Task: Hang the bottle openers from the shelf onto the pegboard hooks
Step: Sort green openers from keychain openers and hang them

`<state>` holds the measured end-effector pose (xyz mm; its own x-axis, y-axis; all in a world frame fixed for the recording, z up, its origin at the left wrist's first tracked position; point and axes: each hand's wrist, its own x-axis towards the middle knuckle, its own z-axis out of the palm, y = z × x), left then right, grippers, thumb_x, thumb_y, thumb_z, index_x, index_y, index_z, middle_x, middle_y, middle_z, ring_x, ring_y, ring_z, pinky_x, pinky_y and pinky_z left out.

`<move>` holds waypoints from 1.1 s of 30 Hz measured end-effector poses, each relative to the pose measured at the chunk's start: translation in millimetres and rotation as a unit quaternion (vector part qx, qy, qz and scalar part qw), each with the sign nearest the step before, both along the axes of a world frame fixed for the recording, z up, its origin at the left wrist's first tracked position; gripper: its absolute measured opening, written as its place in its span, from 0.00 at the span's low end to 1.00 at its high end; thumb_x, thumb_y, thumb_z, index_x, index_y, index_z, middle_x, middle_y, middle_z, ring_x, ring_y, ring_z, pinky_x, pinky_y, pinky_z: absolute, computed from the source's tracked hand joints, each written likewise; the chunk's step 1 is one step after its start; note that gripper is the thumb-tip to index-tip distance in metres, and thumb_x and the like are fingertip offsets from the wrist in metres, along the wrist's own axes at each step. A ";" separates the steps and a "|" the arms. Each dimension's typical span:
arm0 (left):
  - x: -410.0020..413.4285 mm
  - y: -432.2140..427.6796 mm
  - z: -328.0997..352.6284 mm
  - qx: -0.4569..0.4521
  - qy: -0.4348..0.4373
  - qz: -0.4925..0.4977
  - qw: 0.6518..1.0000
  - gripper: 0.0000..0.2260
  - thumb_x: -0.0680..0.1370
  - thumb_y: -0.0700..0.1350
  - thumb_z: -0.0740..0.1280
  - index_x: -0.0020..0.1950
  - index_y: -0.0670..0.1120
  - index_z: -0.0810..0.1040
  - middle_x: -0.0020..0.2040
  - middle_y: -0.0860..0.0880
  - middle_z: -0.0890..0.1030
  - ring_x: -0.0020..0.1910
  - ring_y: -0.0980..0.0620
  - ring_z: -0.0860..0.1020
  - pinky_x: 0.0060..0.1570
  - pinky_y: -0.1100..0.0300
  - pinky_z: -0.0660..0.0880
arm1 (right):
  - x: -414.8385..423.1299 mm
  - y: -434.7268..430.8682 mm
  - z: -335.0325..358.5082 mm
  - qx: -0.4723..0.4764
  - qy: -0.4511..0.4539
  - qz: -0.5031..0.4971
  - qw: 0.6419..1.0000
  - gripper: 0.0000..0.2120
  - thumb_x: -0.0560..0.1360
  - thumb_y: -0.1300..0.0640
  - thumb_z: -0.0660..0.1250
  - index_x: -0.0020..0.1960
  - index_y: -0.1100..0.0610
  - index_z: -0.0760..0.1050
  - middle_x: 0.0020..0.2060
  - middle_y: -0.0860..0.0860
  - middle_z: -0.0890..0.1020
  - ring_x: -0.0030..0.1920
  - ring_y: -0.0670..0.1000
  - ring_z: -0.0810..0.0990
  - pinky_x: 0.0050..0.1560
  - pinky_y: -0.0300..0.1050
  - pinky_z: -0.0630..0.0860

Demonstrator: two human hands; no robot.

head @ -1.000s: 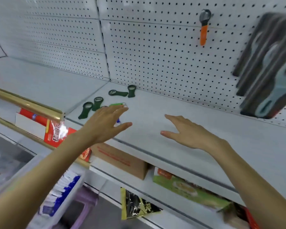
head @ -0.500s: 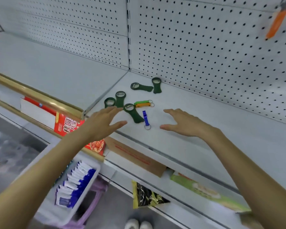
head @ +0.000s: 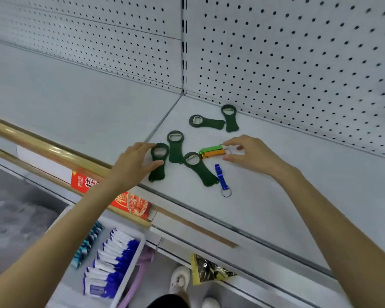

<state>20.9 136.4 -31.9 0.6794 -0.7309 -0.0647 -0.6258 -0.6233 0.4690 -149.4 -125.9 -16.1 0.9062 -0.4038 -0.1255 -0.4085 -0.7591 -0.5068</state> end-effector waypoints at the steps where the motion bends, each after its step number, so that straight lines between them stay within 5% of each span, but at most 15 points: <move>1: 7.3 -3.3 -4.0 -0.004 0.001 0.001 1.000 0.25 0.77 0.56 0.65 0.71 0.48 0.68 0.68 0.44 0.72 0.65 0.45 0.70 0.64 0.51 0.66 | 7.4 -0.3 -2.5 0.004 -0.013 -0.010 1.000 0.20 0.72 0.44 0.70 0.63 0.48 0.76 0.54 0.47 0.76 0.50 0.45 0.73 0.48 0.41 0.68; 10: 45.5 -20.5 -26.2 0.017 -0.073 -0.068 0.995 0.32 0.69 0.65 0.67 0.69 0.52 0.71 0.62 0.49 0.73 0.62 0.45 0.67 0.54 0.54 0.59 | 41.7 -2.3 -15.1 0.022 -0.020 -0.005 1.000 0.18 0.69 0.51 0.76 0.57 0.51 0.81 0.48 0.47 0.79 0.45 0.40 0.72 0.43 0.22 0.66; 20: 51.2 -19.5 -36.3 -0.026 -0.076 -0.080 0.994 0.33 0.63 0.65 0.71 0.63 0.50 0.73 0.58 0.49 0.72 0.57 0.46 0.66 0.48 0.59 0.53 | 52.0 -10.6 -17.9 0.028 0.019 -0.015 0.999 0.11 0.66 0.50 0.77 0.46 0.50 0.81 0.44 0.46 0.75 0.44 0.42 0.72 0.39 0.29 0.66; 25: 46.7 -19.5 -29.2 -0.072 -0.003 -0.089 0.993 0.30 0.65 0.58 0.75 0.61 0.50 0.69 0.54 0.52 0.77 0.51 0.49 0.74 0.51 0.55 0.65 | 52.0 -9.6 -16.6 0.055 0.013 -0.019 0.998 0.07 0.66 0.51 0.77 0.40 0.48 0.79 0.41 0.44 0.77 0.45 0.43 0.73 0.40 0.32 0.67; 30: 34.5 -17.0 -18.6 -0.175 0.152 -0.034 0.972 0.28 0.66 0.43 0.79 0.58 0.57 0.67 0.47 0.62 0.76 0.39 0.66 0.78 0.37 0.75 0.72 | 52.4 -9.4 -15.4 0.103 0.026 -0.026 0.994 0.05 0.67 0.53 0.77 0.40 0.49 0.82 0.39 0.46 0.81 0.40 0.45 0.77 0.37 0.32 0.73; 33: 30.2 -17.3 -14.1 -0.197 0.201 0.000 0.959 0.29 0.67 0.40 0.78 0.61 0.57 0.68 0.49 0.55 0.79 0.43 0.57 0.81 0.44 0.66 0.77 | 52.4 -6.6 -14.5 0.143 0.025 -0.037 0.989 0.05 0.67 0.57 0.78 0.39 0.52 0.82 0.36 0.49 0.82 0.34 0.44 0.79 0.36 0.34 0.76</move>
<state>51.1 119.0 -46.0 0.6573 -0.7526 -0.0400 -0.3446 -0.3473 0.8722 -96.9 -132.6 -30.6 0.8652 -0.4106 -0.2879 -0.4876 -0.5543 -0.6745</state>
